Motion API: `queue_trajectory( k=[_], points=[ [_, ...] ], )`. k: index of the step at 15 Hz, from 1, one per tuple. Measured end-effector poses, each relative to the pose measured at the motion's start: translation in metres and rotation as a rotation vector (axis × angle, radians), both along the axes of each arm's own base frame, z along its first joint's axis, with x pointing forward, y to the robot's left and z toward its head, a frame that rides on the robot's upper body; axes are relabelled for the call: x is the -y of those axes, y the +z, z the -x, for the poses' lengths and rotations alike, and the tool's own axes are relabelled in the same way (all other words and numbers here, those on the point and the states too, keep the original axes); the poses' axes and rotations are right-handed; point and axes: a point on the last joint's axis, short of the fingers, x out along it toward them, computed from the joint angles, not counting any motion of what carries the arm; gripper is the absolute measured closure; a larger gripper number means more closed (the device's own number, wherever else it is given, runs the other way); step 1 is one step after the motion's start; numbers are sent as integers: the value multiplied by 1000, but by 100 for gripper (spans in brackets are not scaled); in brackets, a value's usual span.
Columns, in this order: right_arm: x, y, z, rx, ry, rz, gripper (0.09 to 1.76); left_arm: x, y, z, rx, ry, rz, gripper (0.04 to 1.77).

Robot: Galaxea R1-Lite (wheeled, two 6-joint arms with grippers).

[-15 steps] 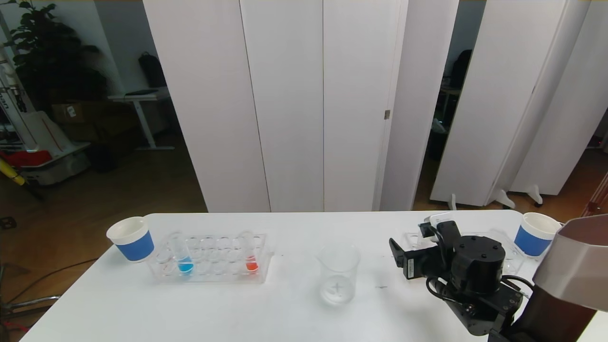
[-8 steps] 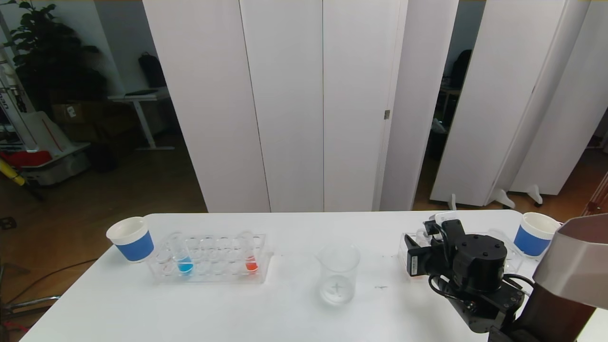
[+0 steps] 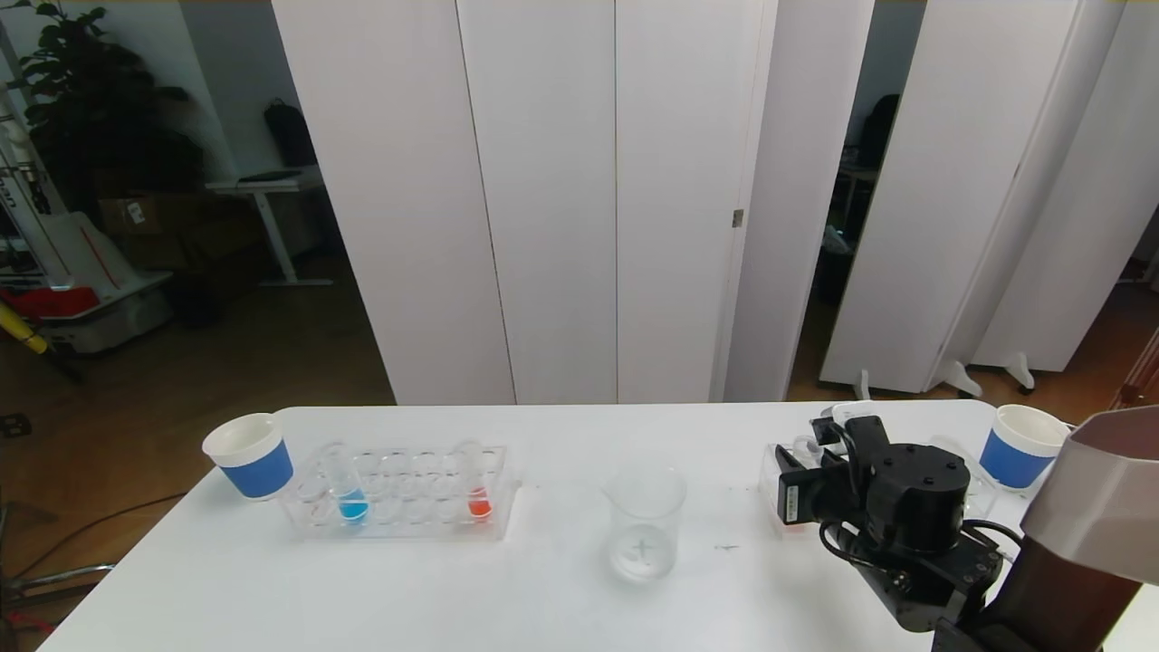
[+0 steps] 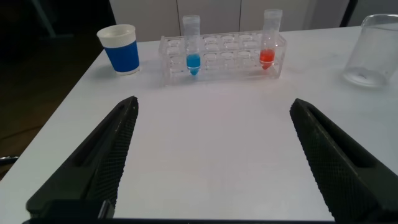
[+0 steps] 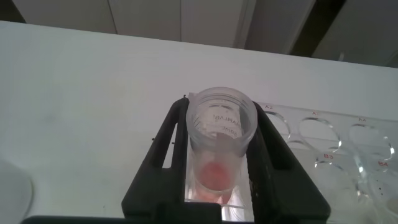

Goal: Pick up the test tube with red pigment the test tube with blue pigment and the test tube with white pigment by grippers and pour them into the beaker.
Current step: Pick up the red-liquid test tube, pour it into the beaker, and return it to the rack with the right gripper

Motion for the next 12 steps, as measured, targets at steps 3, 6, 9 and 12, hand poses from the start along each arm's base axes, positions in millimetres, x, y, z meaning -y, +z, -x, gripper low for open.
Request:
queue_trajectory(
  k=[3, 6, 9, 12],
  points=[
    [1, 5, -2, 15, -9, -32, 124, 0, 0, 0, 0, 0, 0, 7],
    [3, 12, -2, 36, -12, -45, 124, 0, 0, 0, 0, 0, 0, 7],
    [3, 21, -2, 63, -16, -60, 124, 0, 0, 0, 0, 0, 0, 7],
    [2, 32, -3, 91, -7, -75, 124, 0, 0, 0, 0, 0, 0, 7]
  ],
)
